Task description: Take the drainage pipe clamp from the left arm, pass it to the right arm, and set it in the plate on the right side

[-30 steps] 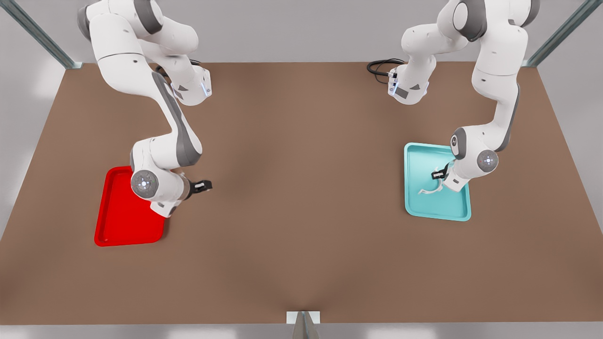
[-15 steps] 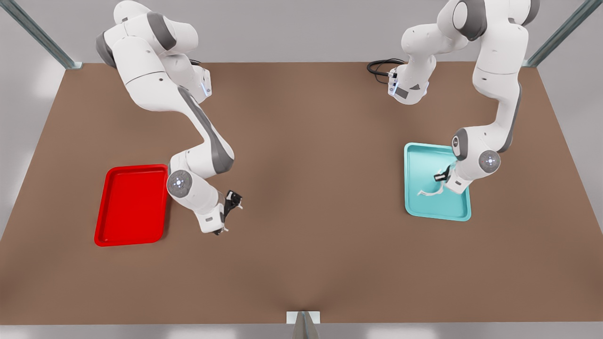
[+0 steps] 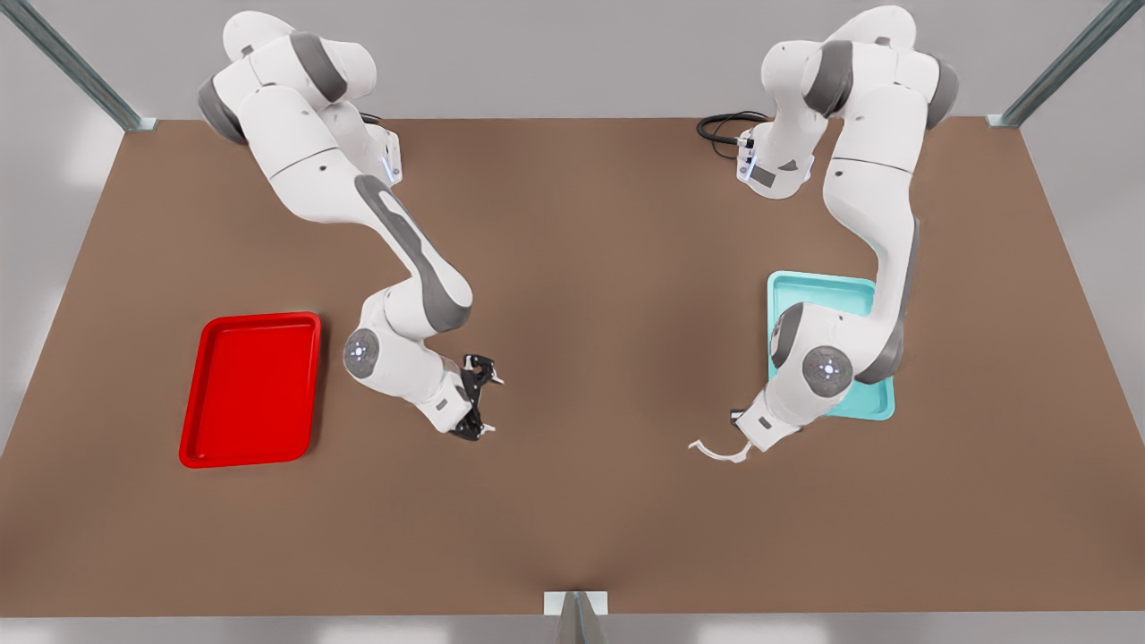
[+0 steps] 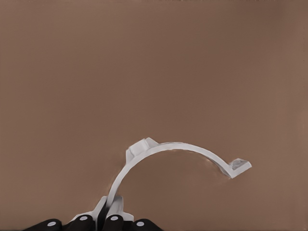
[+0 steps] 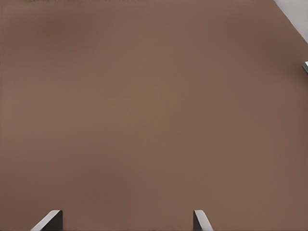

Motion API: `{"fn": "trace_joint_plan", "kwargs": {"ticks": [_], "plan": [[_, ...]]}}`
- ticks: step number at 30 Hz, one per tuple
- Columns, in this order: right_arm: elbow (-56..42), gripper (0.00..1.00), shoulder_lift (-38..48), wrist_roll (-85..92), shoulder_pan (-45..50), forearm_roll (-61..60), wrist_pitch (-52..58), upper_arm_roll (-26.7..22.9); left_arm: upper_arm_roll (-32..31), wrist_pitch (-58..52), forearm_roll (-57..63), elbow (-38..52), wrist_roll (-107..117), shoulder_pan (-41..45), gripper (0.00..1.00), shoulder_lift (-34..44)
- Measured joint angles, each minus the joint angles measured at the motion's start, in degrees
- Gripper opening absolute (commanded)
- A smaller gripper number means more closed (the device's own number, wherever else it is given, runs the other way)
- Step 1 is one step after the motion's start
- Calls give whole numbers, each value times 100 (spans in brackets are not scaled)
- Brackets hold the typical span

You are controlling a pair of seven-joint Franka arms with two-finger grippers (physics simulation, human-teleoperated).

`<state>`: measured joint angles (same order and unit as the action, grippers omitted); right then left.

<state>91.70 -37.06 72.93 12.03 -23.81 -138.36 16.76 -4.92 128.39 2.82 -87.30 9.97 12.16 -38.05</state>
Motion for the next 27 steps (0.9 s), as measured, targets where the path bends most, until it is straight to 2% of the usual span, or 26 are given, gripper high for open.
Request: {"fn": "trace_joint_plan", "kwargs": {"ticks": [3, 10, 15, 21, 27], "plan": [[-208, 100, -165, 339, 86, -201, -209, 1, -11, -85, 17, 860, 291, 571, 21, -619], [-500, 100, -500, 925, 300, -389, -623, 1, 8, -536, 38, 2349, 1097, 1367, 21, -1427], [-821, 100, -765, 1169, 401, -412, -863, 2, 1, -838, 26, 2748, 1653, 1619, 21, -1616], [-1665, 100, -1404, 1338, 458, -409, -982, -7, 8, -1225, 7, 3085, 2206, 1751, 21, -1604], [-1932, 100, -1604, 1431, 549, -405, -1026, -7, -64, -1371, -11, 3212, 2636, 1815, 21, -1622]]}}
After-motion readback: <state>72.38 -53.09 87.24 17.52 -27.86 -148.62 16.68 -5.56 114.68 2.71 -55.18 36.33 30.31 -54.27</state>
